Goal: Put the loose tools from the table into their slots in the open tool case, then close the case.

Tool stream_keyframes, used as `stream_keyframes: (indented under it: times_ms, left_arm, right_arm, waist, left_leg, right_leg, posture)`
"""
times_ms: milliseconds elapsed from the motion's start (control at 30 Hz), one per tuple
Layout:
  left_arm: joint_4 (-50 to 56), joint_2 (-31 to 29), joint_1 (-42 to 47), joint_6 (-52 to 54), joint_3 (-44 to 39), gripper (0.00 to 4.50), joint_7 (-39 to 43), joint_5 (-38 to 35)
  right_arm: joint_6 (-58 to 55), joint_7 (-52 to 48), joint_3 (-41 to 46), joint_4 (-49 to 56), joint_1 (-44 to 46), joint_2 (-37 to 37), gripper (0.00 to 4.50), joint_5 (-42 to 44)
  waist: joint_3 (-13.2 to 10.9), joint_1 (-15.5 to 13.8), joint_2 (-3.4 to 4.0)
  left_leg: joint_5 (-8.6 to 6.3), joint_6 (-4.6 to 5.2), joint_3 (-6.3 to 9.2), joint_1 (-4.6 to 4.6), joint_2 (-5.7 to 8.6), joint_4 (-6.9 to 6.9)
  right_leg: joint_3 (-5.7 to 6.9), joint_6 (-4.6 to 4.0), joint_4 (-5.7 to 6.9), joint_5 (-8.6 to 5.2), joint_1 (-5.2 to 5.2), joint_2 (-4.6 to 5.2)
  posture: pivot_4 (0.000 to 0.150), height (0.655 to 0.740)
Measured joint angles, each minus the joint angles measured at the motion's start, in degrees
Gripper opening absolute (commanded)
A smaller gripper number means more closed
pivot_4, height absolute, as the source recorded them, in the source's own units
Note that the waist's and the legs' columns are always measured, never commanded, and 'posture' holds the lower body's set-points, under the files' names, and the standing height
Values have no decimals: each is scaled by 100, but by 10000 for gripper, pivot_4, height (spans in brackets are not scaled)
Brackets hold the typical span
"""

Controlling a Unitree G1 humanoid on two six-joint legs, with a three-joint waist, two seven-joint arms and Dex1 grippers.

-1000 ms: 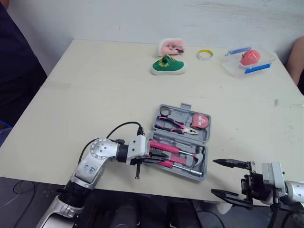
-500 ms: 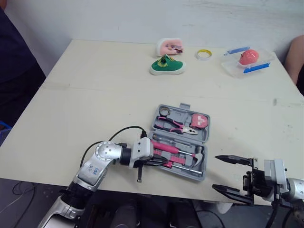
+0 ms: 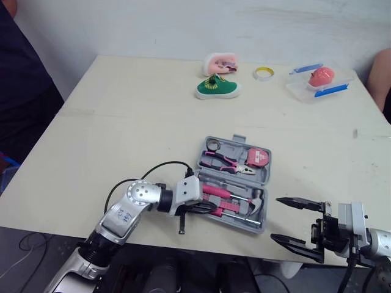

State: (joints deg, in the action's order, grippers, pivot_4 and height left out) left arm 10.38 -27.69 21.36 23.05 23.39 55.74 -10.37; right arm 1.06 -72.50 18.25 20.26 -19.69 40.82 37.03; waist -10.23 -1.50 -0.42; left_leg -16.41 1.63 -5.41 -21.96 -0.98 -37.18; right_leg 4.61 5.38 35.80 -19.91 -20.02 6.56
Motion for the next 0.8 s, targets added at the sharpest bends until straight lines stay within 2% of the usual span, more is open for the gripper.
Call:
stream_keyframes:
  times_ms: [100,400,533,633,667,800]
  left_arm:
    - [-17,-25,52,34,135,517,-16,122]
    - [-24,9,147,220,258,517,-86,161]
    - [-189,129,-51,-307,109,517,-137,127]
    - [-478,408,-368,-905,-287,517,-53,-238]
    - [-503,405,-432,-999,-463,517,109,-484]
    - [-382,305,-389,-1177,-1088,517,586,-1169]
  right_arm:
    - [-9,72,-8,4,-59,-22,45000,-1]
    - [-111,402,-162,73,-16,-99,45000,-129]
    - [-133,576,-163,74,5,-99,45000,-196]
    - [-404,852,-96,76,7,-70,45000,-226]
    - [-623,1035,-4,80,17,-24,45000,-225]
    - [-1167,1644,264,81,93,90,45000,-266]
  waist:
    - [24,3,9]
    - [77,5,48]
    - [85,9,62]
    - [65,17,54]
    - [54,18,51]
    - [38,19,48]
  left_leg:
    - [-45,4,-1,73,-4,19]
    - [-60,-8,0,77,-7,20]
    - [-64,-2,-1,73,-7,20]
    - [-58,1,-1,47,-10,19]
    - [-43,22,0,40,-11,18]
    - [-30,-3,-1,29,-10,20]
  right_leg:
    - [-1,-6,-29,-4,73,0]
    - [-6,-14,-37,-8,76,2]
    - [-9,-15,-40,-8,70,5]
    - [-7,-16,-35,-9,41,6]
    - [-6,-18,-32,-10,33,6]
    - [0,-23,-31,-13,22,6]
  posture:
    - [1500,7400]
    - [1500,7400]
    - [1500,7400]
    - [1500,7400]
    - [1500,7400]
    - [1500,7400]
